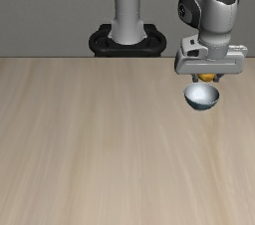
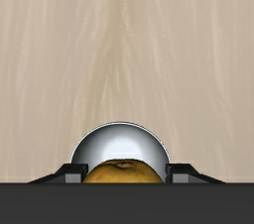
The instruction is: Pick the mango and place it on the bowl
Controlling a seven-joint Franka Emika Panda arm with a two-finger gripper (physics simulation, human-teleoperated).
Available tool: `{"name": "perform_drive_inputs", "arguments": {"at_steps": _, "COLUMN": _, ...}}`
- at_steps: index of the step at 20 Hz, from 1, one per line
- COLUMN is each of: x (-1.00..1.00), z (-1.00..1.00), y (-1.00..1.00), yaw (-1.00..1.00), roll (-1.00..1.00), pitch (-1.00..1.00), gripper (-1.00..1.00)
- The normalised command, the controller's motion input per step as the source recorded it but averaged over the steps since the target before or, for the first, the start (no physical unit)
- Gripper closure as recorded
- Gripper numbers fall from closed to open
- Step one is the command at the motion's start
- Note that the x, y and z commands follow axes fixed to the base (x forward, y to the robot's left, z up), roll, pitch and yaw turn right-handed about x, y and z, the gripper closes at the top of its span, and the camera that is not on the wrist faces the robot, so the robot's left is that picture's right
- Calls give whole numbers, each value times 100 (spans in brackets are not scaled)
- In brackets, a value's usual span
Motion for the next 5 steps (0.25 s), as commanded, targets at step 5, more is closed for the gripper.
{"name": "perform_drive_inputs", "arguments": {"at_steps": 5, "x": 0, "z": 0, "y": 0, "yaw": 0, "roll": 0, "pitch": 0, "gripper": -100}}
